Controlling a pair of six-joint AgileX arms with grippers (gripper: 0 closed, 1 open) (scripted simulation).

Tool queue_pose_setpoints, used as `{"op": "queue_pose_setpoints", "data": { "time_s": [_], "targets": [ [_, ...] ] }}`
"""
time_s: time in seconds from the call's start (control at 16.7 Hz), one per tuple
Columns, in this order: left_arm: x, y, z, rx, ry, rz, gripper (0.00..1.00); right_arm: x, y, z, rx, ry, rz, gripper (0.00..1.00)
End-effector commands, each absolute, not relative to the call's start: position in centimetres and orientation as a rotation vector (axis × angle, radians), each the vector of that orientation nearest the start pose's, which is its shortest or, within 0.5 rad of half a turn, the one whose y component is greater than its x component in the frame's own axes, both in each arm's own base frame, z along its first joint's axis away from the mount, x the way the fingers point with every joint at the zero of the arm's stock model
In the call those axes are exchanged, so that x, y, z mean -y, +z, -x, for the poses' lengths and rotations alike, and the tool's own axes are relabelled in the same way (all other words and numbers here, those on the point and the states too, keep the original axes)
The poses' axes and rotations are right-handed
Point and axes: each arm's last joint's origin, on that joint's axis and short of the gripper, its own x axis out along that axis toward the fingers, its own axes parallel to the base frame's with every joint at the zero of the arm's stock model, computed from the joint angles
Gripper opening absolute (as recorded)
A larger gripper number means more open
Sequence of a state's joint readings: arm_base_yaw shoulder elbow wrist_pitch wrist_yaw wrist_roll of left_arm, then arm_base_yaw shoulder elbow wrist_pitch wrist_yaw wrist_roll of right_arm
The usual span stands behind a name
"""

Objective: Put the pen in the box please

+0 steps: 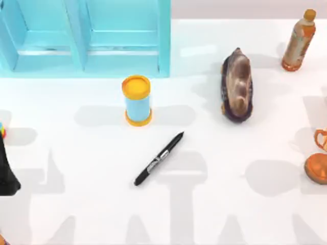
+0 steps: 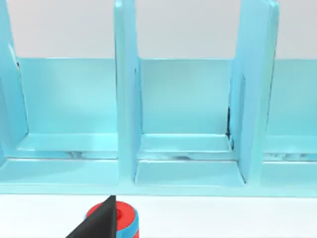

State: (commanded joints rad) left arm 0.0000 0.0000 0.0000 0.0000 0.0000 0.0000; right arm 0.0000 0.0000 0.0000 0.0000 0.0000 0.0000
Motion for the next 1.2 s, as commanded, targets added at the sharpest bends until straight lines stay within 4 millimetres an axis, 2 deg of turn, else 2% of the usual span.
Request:
{"op": "queue_pose_setpoints", "data": {
  "time_s": [0.18, 0.36, 0.54, 0.72, 0.96, 1.08, 1.2],
  "targets": [
    [0.1, 16.0, -10.6, 0.000, 0.000, 0.000, 1.00, 0.1, 16.1, -10.6, -0.009, 0.005, -0.007, 1.00],
    [0.1, 16.0, -10.6, 0.000, 0.000, 0.000, 1.00, -0.4, 17.5, -10.6, -0.088, 0.046, -0.065, 1.00],
    [0.1, 16.0, -10.6, 0.000, 0.000, 0.000, 1.00, -1.2, 20.5, -11.1, -0.217, 0.108, -0.172, 1.00],
    [0.1, 16.0, -10.6, 0.000, 0.000, 0.000, 1.00, -2.6, 25.1, -12.4, -0.361, 0.166, -0.308, 1.00],
    [0.1, 16.0, -10.6, 0.000, 0.000, 0.000, 1.00, -6.0, 32.1, -16.4, -0.553, 0.215, -0.512, 1.00],
    [0.1, 16.0, -10.6, 0.000, 0.000, 0.000, 1.00, -8.6, 35.1, -19.3, -0.652, 0.220, -0.612, 1.00],
    [0.1, 16.0, -10.6, 0.000, 0.000, 0.000, 1.00, -11.8, 37.0, -22.6, -0.756, 0.207, -0.701, 1.00]
  ]
}}
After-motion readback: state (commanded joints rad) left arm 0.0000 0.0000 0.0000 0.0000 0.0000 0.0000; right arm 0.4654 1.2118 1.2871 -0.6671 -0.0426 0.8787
